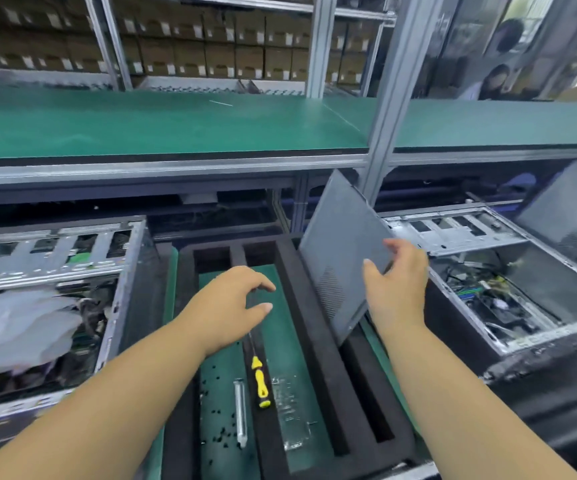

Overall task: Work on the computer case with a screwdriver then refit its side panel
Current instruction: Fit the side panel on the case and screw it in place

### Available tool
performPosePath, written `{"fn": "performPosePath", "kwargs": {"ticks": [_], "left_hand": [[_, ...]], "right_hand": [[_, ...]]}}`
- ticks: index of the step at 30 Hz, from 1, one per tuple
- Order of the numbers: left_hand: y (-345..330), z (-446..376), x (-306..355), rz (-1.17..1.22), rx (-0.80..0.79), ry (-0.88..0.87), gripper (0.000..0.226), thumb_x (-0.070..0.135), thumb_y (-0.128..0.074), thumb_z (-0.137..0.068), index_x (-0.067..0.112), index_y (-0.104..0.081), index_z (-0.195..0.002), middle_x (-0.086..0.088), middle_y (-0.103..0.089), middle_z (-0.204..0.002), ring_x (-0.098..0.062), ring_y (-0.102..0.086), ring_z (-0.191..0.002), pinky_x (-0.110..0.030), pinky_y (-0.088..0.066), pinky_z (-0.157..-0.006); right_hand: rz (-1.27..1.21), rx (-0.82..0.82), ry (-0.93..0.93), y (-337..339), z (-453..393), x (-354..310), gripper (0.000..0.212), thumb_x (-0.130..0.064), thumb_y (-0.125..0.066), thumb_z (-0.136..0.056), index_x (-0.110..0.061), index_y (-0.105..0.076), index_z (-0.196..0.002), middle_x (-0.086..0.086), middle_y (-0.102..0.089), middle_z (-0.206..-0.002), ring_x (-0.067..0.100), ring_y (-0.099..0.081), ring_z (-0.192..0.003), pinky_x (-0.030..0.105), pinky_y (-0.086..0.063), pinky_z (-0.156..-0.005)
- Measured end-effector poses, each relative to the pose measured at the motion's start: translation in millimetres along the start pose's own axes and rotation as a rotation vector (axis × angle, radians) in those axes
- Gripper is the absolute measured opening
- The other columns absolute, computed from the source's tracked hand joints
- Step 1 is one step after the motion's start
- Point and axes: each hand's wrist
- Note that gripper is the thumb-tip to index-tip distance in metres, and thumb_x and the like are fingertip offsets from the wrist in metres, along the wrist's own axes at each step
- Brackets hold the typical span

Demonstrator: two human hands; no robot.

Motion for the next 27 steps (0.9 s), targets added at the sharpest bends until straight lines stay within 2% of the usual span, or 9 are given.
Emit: {"fn": "performPosePath", "kwargs": {"ticks": [2, 5, 9, 12, 14, 16, 18, 23, 27], "left_hand": [[-8, -7, 8, 0.024, 0.0, 0.005, 0.024, 0.039, -0.059, -0.09, 0.044, -0.058, -0.114, 0.028, -0.051, -0.116, 0.006, -0.049, -0.11, -0.025, -0.041, -0.1], [-17, -17, 15, 0.064, -0.015, 0.022, 0.024, 0.038, -0.06, -0.09, 0.044, -0.06, -0.113, 0.028, -0.052, -0.114, 0.008, -0.049, -0.109, -0.024, -0.042, -0.098], [-19, -27, 19, 0.106, -0.024, 0.042, 0.022, 0.037, -0.061, -0.089, 0.043, -0.061, -0.111, 0.029, -0.054, -0.112, 0.011, -0.05, -0.106, -0.024, -0.044, -0.095], [-17, -33, 19, 0.142, -0.01, 0.066, 0.021, 0.035, -0.061, -0.088, 0.043, -0.062, -0.108, 0.028, -0.056, -0.111, 0.011, -0.053, -0.104, -0.023, -0.045, -0.094], [-16, -35, 19, 0.177, 0.004, 0.095, 0.019, 0.034, -0.062, -0.088, 0.044, -0.063, -0.104, 0.027, -0.057, -0.109, 0.011, -0.054, -0.102, -0.023, -0.045, -0.093], [-15, -36, 19, 0.212, 0.006, 0.121, 0.018, 0.033, -0.062, -0.088, 0.045, -0.064, -0.101, 0.026, -0.059, -0.107, 0.012, -0.054, -0.1, -0.024, -0.046, -0.092], [-14, -37, 19, 0.236, -0.006, 0.135, 0.018, 0.032, -0.062, -0.088, 0.046, -0.065, -0.099, 0.025, -0.061, -0.105, 0.013, -0.054, -0.099, -0.024, -0.047, -0.092], [-6, -36, 13, 0.239, -0.014, 0.156, 0.017, 0.034, -0.061, -0.088, 0.048, -0.064, -0.097, 0.025, -0.06, -0.105, 0.014, -0.055, -0.097, -0.022, -0.049, -0.087], [1, -35, 9, 0.271, 0.017, 0.191, 0.018, 0.034, -0.061, -0.087, 0.05, -0.065, -0.095, 0.025, -0.062, -0.103, 0.013, -0.056, -0.096, -0.021, -0.048, -0.086]], "right_hand": [[0.002, 0.113, -0.069, 4, -9, 10, 0.056, -0.017, -0.071, -0.081, -0.013, -0.047, -0.131, 0.01, -0.041, -0.131, 0.029, -0.036, -0.124, 0.037, -0.03, -0.104], [-0.074, 0.086, -0.144, 4, -24, 22, 0.067, -0.016, -0.071, -0.082, -0.013, -0.038, -0.141, 0.008, -0.039, -0.139, 0.023, -0.042, -0.123, 0.029, -0.033, -0.096], [-0.17, -0.061, -0.281, -1, -46, 26, 0.058, -0.029, -0.065, -0.087, -0.027, -0.04, -0.139, -0.006, -0.05, -0.123, 0.012, -0.058, -0.088, 0.03, -0.04, -0.071], [-0.109, -0.095, -0.283, -6, -62, 27, 0.033, -0.031, -0.062, -0.087, -0.028, -0.059, -0.119, -0.007, -0.063, -0.106, 0.015, -0.062, -0.08, 0.03, -0.043, -0.064], [-0.014, -0.101, -0.246, -8, -73, 29, 0.009, -0.029, -0.06, -0.088, -0.021, -0.063, -0.088, -0.002, -0.061, -0.079, 0.023, -0.054, -0.067, 0.029, -0.035, -0.058], [0.107, -0.125, -0.228, -8, -82, 31, 0.028, -0.028, -0.059, -0.089, -0.01, -0.052, -0.069, 0.007, -0.049, -0.064, 0.027, -0.042, -0.062, 0.03, -0.027, -0.054], [0.249, -0.195, -0.256, -5, -90, 29, 0.029, -0.03, -0.061, -0.089, -0.003, -0.059, -0.077, 0.012, -0.056, -0.067, 0.029, -0.046, -0.06, 0.03, -0.032, -0.053], [0.415, -0.433, -0.337, -6, -113, 9, 0.037, -0.051, -0.065, -0.081, -0.018, -0.056, -0.092, 0.0, -0.056, -0.08, 0.028, -0.055, -0.077, 0.032, -0.04, -0.068], [0.544, -0.508, -0.33, -15, -129, -12, 0.03, -0.043, -0.068, -0.083, -0.017, -0.053, -0.089, 0.001, -0.055, -0.08, 0.025, -0.056, -0.074, 0.032, -0.043, -0.07]]}}
Point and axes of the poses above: each hand's wrist, its own z-axis away from the middle knuckle, its own y-axis out of the back of the hand, x = y × z
